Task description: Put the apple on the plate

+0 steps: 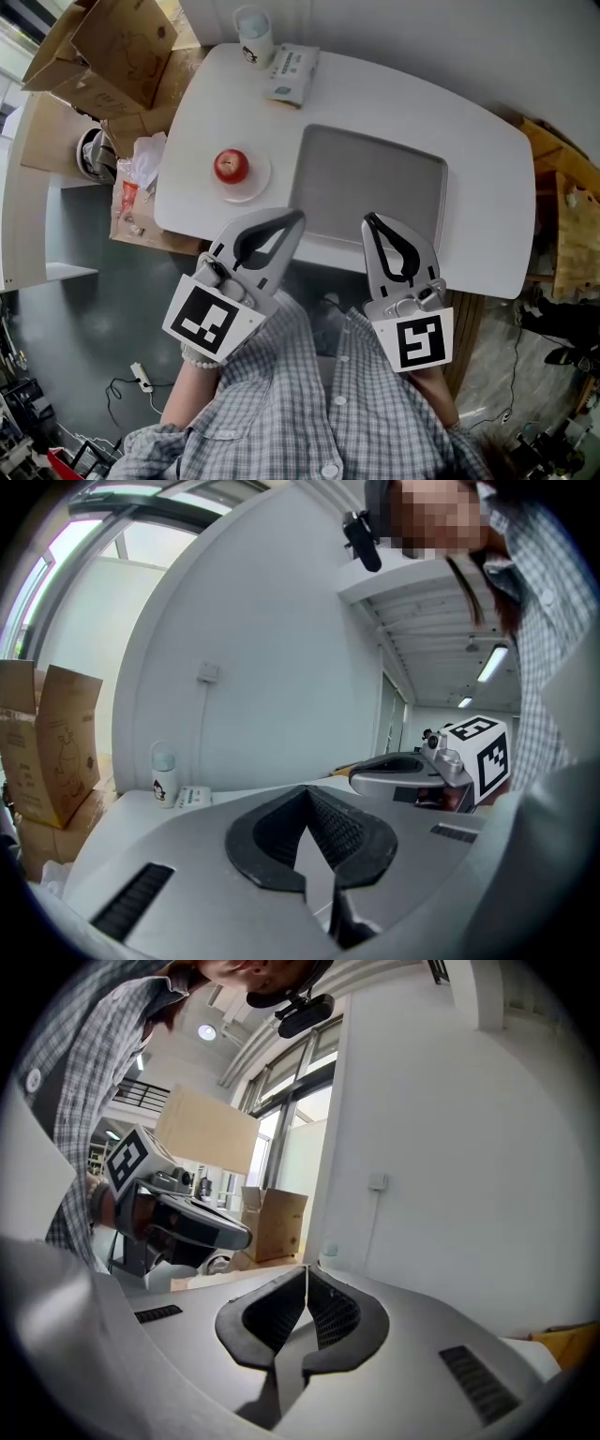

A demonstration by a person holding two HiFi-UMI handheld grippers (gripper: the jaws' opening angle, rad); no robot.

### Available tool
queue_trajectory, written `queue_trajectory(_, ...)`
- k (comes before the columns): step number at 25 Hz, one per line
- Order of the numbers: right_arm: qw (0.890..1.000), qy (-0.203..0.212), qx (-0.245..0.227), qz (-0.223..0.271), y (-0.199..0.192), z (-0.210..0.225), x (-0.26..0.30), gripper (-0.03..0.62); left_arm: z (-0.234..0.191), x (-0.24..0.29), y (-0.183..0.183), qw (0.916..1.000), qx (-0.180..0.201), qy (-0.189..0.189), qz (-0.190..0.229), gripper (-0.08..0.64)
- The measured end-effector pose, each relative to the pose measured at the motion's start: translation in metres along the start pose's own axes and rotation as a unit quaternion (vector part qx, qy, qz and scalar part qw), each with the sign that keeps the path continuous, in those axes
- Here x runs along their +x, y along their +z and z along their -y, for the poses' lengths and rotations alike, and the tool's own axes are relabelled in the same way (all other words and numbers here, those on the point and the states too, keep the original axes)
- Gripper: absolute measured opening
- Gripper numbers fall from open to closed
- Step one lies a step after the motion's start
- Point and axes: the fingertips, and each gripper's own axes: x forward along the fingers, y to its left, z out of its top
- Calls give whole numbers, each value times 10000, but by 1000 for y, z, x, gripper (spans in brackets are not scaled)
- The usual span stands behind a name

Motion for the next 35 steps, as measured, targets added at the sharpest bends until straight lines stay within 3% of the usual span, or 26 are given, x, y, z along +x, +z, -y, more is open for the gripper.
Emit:
queue_trajectory(15, 9971, 95, 528, -532, -15, -33, 123, 23, -131, -16, -16, 9990, -169, 310, -261, 8)
queue_trajectory(23, 9939, 210, 808, -723, -31, -44, 177, 24, -196, -22, -36, 9957, -539, 631, -423, 8)
queue_trajectory(30, 9889, 354, 798, -1204, -59, -55, 198, 25, -226, -24, -68, 9902, -837, 901, -666, 9)
queue_trajectory(35, 9802, 551, 1081, -1563, -86, -66, 208, 25, -236, -29, -98, 9828, -1157, 1095, -931, 8)
